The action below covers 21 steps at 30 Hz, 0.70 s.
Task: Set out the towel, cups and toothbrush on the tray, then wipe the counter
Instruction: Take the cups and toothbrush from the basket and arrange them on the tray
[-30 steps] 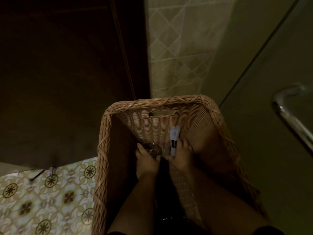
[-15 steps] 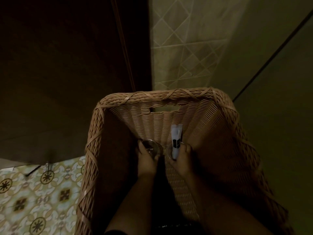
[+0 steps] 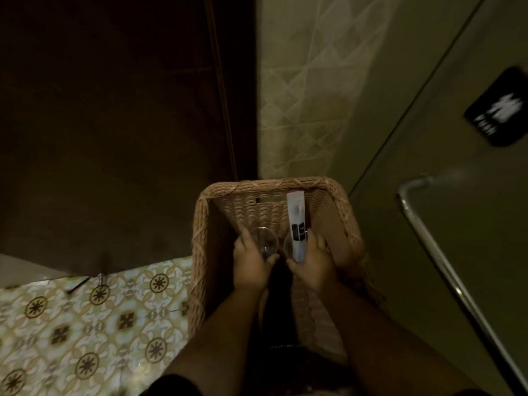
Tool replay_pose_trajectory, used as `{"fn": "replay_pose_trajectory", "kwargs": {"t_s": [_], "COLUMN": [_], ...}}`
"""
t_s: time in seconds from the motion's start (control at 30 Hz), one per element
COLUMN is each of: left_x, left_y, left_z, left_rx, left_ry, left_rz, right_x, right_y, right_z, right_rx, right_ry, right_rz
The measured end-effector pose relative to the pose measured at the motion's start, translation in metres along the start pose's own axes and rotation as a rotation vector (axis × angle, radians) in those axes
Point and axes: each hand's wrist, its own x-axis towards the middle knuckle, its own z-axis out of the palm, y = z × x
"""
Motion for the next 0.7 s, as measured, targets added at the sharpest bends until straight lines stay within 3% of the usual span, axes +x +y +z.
{"fn": "replay_pose_trajectory", "kwargs": {"t_s": [0.3,0.7], "left_x": [-0.089,-0.220], "left_y": [0.038,-0.024], "left_z": [-0.144,-0.263], "left_rx": [0.030,0.090], "left_ry": [0.161,0.530], "left_rz": [0.275,0.152], "right_x": [-0.093,-0.169], "right_y": [-0.093,-0.223], "right_z": [-0.104,-0.093], "right_rx": [-0.022,-0.079], "right_ry": [0.100,-0.013], "right_rz": [-0.305,-0.690]}}
